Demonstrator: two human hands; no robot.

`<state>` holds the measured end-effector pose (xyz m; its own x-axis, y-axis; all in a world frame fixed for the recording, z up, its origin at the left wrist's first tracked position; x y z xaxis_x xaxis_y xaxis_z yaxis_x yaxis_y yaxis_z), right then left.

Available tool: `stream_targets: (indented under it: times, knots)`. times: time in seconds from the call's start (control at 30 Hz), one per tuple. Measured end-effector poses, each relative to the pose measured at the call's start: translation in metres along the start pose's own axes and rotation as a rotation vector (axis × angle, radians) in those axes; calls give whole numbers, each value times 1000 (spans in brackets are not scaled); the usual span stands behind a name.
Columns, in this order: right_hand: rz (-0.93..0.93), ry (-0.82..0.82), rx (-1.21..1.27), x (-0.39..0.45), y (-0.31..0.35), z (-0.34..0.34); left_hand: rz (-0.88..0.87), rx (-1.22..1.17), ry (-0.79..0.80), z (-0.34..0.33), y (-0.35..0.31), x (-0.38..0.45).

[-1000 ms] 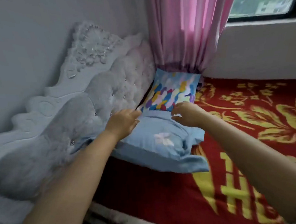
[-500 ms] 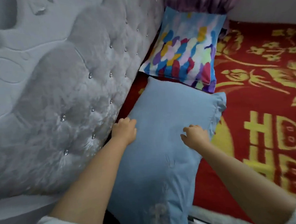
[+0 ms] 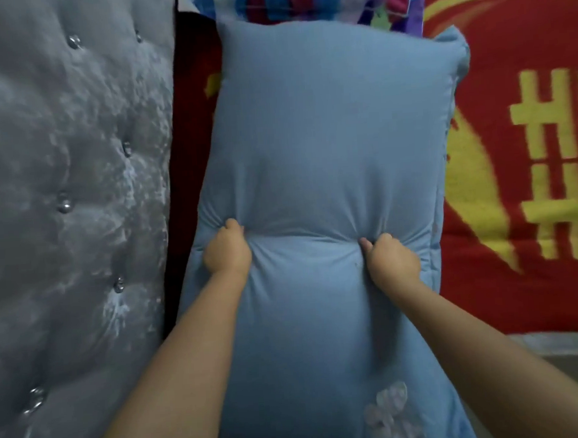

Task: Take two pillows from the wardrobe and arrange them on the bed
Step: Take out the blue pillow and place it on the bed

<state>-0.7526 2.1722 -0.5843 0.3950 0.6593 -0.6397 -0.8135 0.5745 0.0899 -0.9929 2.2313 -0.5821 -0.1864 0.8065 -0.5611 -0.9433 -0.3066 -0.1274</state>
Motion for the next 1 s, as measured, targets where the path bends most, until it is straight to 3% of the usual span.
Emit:
stream_targets:
  times: [0.07, 0.27, 0.53, 0.6, 0.7, 0.87, 1.0]
  knots:
    - [30, -44, 15, 2, 2, -1, -16, -75, -77, 1, 3, 1]
    - [208, -413, 244, -39, 14, 56, -83, -458, -388, 58, 4, -37]
    - [378, -593, 396, -50, 65, 152, -35, -573, -600, 147, -13, -38]
    - [383, -540, 349, -36, 78, 162, -30, -564, -587, 159, -13, -29]
    - [340, -413, 308, -12, 89, 153, 18, -486, -445, 156, -9, -7]
    - [169, 36, 162, 12, 79, 86, -16, -175, -141, 113, -9, 14]
    - [231, 93, -22, 1, 73, 71, -99, -21, -82, 79, -17, -11]
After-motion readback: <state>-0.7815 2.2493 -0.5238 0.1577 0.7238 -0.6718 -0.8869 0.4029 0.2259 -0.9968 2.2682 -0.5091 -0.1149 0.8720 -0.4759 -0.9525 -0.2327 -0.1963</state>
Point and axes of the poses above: each hand's wrist, its own x-axis towards the middle knuckle, its own z-axis out of the back of the hand, y = z × x, the point moved 4 cm from there along x, towards the middle knuckle, and after that the axes turned 6 degrees about y, right-handed, at the moved point
